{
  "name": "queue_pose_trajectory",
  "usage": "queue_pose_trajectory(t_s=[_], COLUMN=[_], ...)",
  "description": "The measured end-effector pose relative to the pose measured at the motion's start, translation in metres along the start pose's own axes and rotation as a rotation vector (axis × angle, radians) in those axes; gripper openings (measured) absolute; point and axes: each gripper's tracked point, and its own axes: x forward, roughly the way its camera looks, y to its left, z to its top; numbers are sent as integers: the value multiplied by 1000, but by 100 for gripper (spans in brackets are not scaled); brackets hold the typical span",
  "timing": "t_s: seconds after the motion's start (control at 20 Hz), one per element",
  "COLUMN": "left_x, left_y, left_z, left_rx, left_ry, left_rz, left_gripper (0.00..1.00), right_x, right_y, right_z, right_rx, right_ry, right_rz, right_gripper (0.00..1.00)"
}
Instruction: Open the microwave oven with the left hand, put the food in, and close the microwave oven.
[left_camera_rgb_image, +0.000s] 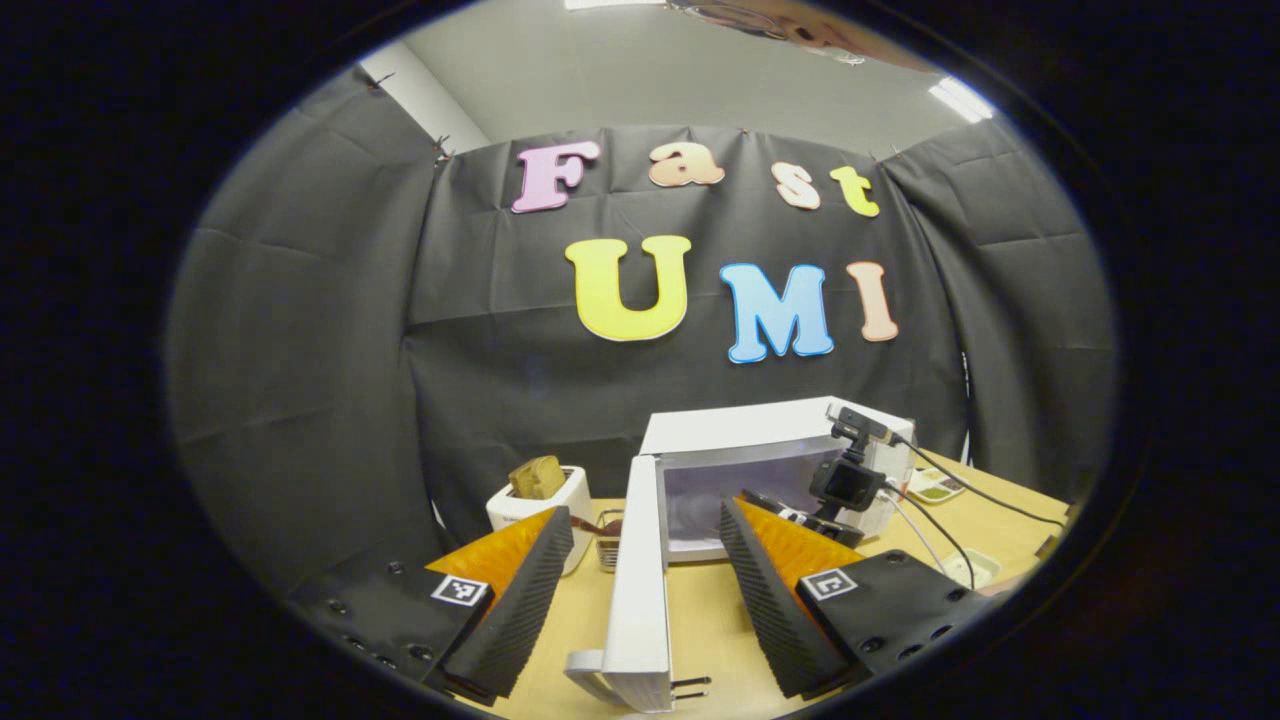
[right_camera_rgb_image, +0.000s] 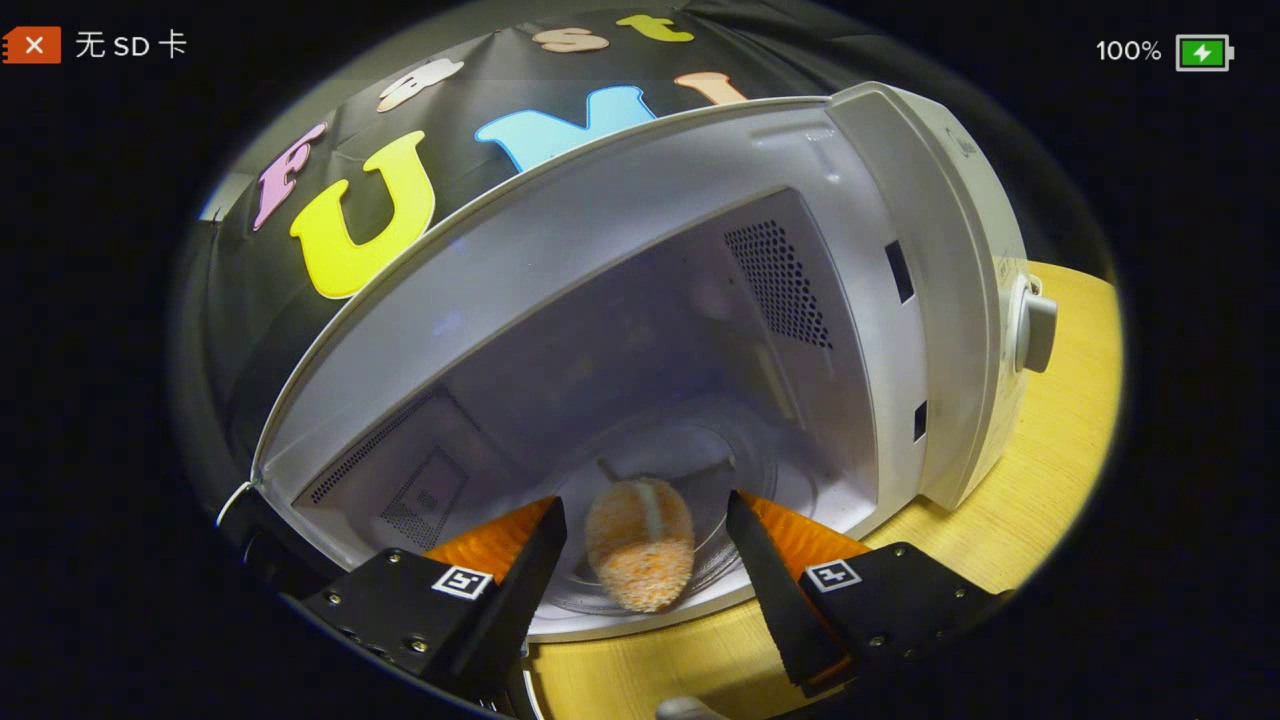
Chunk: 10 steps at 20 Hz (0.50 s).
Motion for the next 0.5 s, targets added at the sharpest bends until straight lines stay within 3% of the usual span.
queue_pose_trajectory(t_s=[0.2, 0.3, 0.35, 0.4, 0.5], left_x=[-3, -5, -6, -7, -8], left_y=[-2, -6, -7, -11, -17], left_z=[3, 5, 7, 7, 10], left_rx=[13, 25, 35, 45, 67], left_ry=[-6, -4, -7, -7, -6], left_rz=[16, 23, 29, 29, 28], left_gripper=[94, 94, 100, 94, 95], right_x=[-30, -54, -67, -81, -108], right_y=[-4, -9, -16, -22, -41], right_z=[19, 41, 53, 66, 93], right_rx=[-85, -157, -181, -206, -253], right_ry=[-6, -34, -49, -67, -97], right_rz=[18, 32, 38, 50, 48], right_gripper=[98, 98, 98, 98, 98])
